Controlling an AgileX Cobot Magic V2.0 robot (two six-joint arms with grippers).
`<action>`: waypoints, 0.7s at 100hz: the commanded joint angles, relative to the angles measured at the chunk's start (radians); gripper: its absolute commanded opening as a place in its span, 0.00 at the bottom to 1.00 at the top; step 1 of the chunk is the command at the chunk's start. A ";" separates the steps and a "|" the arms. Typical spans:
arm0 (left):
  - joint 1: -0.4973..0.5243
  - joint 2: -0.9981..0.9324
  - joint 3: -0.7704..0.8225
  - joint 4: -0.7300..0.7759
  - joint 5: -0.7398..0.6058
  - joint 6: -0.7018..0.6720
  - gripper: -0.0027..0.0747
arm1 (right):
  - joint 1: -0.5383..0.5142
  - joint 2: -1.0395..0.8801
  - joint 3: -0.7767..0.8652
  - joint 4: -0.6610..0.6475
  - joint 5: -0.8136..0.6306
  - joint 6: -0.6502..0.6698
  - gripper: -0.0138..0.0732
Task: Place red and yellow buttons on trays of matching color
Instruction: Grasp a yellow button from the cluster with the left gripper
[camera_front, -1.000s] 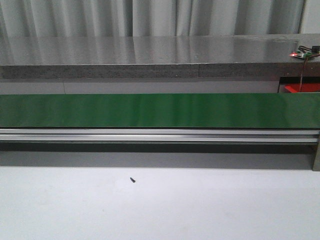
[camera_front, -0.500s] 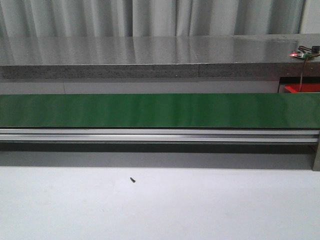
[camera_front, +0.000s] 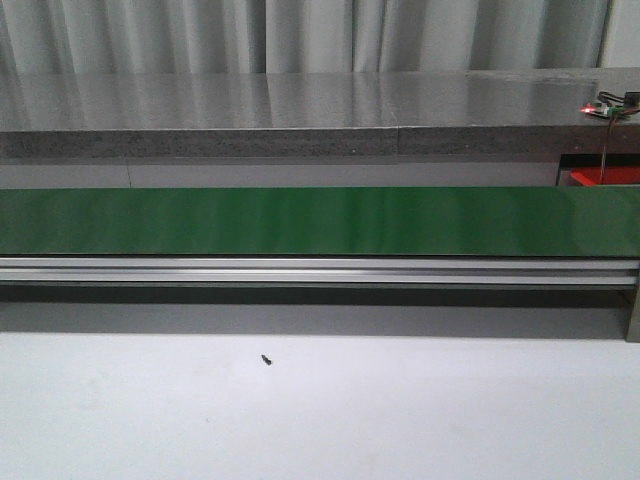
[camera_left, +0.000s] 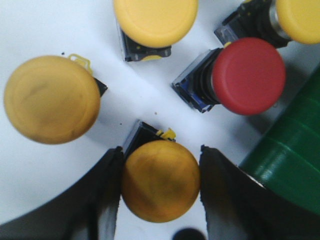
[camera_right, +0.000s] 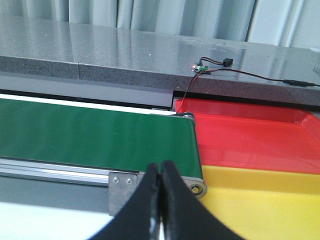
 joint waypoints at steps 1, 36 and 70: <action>0.000 -0.085 -0.030 -0.014 0.004 -0.012 0.30 | 0.001 -0.014 -0.019 0.001 -0.081 -0.003 0.08; 0.000 -0.213 -0.080 0.007 0.170 -0.009 0.30 | 0.001 -0.014 -0.019 0.001 -0.081 -0.003 0.08; -0.141 -0.196 -0.279 0.014 0.214 0.003 0.30 | 0.001 -0.014 -0.019 0.001 -0.081 -0.003 0.08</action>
